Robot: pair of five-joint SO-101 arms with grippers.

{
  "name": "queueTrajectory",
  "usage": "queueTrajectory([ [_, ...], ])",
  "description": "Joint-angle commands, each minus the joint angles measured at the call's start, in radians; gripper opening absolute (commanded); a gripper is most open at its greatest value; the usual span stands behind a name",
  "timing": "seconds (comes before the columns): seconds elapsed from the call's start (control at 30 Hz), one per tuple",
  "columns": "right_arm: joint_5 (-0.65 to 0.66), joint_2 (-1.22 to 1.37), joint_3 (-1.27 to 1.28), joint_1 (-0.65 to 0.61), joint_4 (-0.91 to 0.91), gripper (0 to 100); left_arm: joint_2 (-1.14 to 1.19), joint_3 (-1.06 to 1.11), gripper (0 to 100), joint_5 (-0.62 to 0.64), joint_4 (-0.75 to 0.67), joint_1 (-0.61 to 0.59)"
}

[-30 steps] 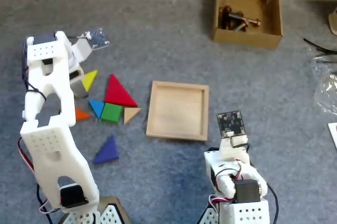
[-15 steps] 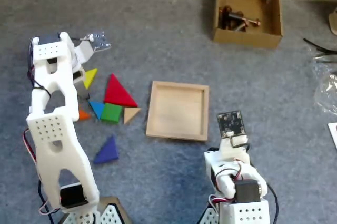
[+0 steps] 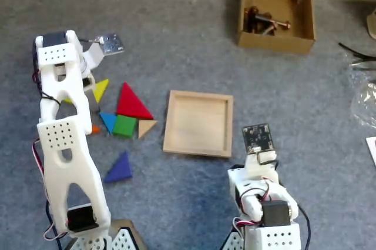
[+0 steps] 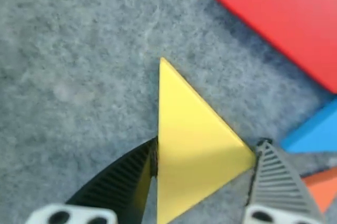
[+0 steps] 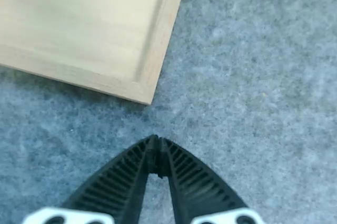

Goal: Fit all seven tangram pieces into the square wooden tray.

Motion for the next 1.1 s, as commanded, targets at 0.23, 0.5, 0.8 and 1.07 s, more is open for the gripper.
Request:
queueTrajectory([
  [0.23, -0.008, -0.008, 0.117, -0.01, -0.018, 0.5, -0.016, -0.044, 16, 0.04, 0.055, 0.015],
  [0.5, -0.008, -0.008, 0.117, -0.01, -0.018, 0.5, -0.016, -0.044, 16, 0.19, 0.055, 0.021],
  [0.8, -0.008, -0.008, 0.117, -0.01, -0.018, 0.5, -0.016, -0.044, 18, 0.17, 0.061, 0.019],
  [1.07, -0.008, -0.008, 0.117, -0.01, -0.018, 0.5, -0.016, -0.042, 28, 0.098, 0.063, 0.016],
])
